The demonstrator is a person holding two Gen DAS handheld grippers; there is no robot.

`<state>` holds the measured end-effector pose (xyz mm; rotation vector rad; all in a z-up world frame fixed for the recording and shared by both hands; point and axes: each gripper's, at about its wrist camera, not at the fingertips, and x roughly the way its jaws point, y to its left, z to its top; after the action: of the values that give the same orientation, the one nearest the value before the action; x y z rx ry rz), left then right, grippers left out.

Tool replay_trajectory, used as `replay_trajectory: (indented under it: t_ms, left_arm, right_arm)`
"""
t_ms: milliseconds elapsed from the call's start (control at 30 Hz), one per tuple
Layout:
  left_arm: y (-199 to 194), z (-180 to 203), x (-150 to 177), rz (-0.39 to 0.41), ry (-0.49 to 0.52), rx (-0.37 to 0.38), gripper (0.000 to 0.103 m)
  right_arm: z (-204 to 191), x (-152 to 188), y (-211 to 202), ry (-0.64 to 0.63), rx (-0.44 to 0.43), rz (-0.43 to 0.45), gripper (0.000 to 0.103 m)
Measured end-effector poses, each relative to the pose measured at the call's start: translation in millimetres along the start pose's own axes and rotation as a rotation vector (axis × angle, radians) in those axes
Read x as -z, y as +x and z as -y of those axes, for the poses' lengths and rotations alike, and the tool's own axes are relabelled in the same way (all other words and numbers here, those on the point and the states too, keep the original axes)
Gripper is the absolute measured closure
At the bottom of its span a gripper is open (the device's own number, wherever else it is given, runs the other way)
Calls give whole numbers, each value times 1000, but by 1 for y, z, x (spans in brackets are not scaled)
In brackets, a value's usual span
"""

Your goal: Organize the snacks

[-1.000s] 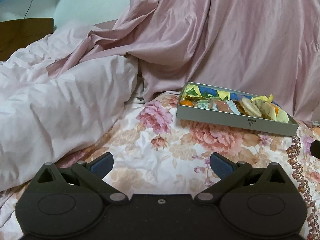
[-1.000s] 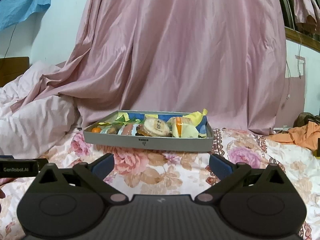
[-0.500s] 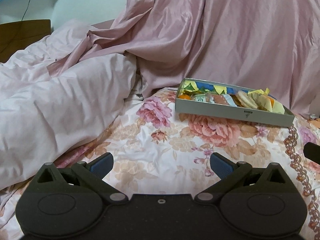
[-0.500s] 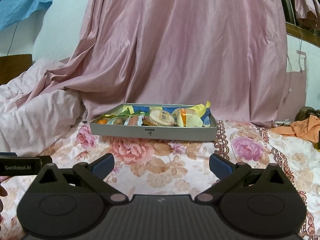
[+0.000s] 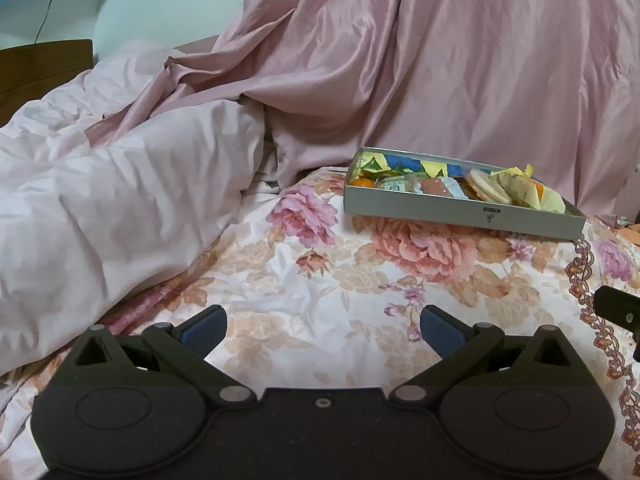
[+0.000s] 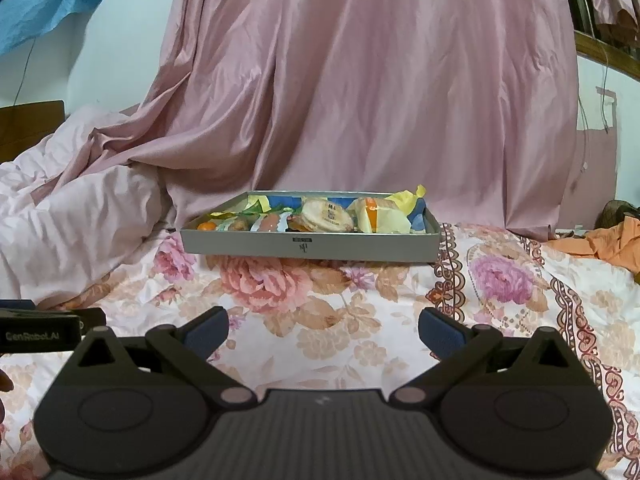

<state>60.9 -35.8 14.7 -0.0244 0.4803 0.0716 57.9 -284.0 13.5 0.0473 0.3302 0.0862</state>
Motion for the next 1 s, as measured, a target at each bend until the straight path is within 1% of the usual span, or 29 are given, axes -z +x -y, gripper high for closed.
replay_trajectory:
  t_ms: [433,1000]
  left_arm:
    - [8,3,7,-17,30,-4,1]
    - [8,3,8,-17,28,-5,1]
  right_arm:
    - [0,8,9,6,7,-47,0]
    - [-1,11,11,2,7,-58,0]
